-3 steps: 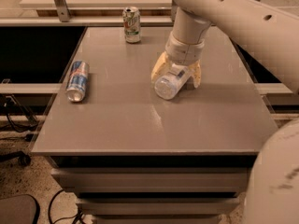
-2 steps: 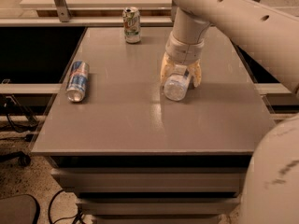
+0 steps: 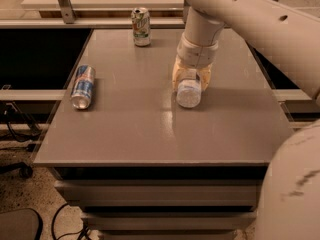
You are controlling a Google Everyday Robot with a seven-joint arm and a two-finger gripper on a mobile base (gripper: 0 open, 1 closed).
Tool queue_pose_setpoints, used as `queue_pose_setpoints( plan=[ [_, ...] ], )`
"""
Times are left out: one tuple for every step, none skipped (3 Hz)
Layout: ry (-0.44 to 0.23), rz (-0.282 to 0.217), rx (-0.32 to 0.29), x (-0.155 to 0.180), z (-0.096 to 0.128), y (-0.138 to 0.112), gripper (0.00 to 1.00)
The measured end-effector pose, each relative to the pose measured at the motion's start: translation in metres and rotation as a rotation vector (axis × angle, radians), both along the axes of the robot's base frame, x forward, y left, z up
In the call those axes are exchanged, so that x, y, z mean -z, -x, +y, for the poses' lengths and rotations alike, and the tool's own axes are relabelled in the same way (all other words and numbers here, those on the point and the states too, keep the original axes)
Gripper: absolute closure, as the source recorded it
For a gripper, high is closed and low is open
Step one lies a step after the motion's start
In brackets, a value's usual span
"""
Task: Move blue plastic bottle near redbull can
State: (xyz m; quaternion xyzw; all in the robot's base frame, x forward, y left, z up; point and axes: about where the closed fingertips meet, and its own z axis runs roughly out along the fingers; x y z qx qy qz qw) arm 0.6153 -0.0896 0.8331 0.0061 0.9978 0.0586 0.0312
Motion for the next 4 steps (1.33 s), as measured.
queue_pose_setpoints(
  plan=[
    [0.000,0.000,0.000,0.000,0.000,0.000,1.00],
    [0.034,-0.029,-0.136,-0.009,0.022,-0.001,1.00],
    [0.117,-0.106,-0.442,-0.032,0.086,-0.006,1.00],
    [0.128,-0.121,-0.516,-0.030,0.097,-0.009,1.00]
  ],
)
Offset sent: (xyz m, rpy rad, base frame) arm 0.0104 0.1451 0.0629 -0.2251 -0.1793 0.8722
